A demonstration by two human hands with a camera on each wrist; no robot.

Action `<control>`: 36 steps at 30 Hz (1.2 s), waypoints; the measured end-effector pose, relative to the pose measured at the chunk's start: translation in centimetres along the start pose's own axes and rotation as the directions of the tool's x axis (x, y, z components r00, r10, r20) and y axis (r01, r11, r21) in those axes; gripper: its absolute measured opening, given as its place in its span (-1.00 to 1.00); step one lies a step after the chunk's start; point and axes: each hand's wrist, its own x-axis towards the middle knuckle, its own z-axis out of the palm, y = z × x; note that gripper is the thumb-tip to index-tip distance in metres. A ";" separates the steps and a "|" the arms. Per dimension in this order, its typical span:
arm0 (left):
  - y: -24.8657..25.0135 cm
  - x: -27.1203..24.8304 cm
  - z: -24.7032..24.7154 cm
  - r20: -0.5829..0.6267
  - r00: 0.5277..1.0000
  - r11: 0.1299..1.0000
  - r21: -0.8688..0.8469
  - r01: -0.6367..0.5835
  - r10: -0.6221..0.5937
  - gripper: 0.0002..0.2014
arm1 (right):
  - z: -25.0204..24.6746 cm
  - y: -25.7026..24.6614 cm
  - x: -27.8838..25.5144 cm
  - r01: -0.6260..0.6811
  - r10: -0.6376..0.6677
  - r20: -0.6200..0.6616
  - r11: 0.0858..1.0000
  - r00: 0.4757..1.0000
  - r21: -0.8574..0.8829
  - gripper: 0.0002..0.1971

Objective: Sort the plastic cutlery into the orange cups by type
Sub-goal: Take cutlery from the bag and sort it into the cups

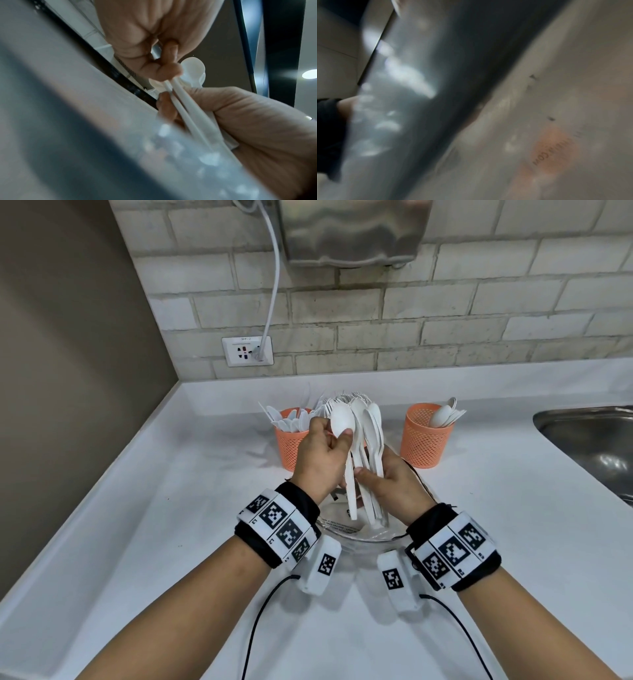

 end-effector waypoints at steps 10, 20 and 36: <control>-0.1 0.9 -0.8 0.126 0.971 0.962 -0.161 0.221 -0.202 -0.79 | -0.1 0.2 0.1 -0.004 0.004 0.001 0.998 1.000 0.070 -0.72; 0.0 0.7 -0.5 0.214 0.971 0.934 -0.313 0.171 -0.106 -0.82 | -0.3 -0.4 -0.2 -0.079 0.031 0.179 0.960 0.983 0.267 -0.68; 2.1 0.9 0.4 0.252 0.959 0.800 -0.546 0.251 -0.129 -0.49 | -0.4 -0.3 0.2 -0.088 0.038 0.225 0.973 0.974 0.215 -0.79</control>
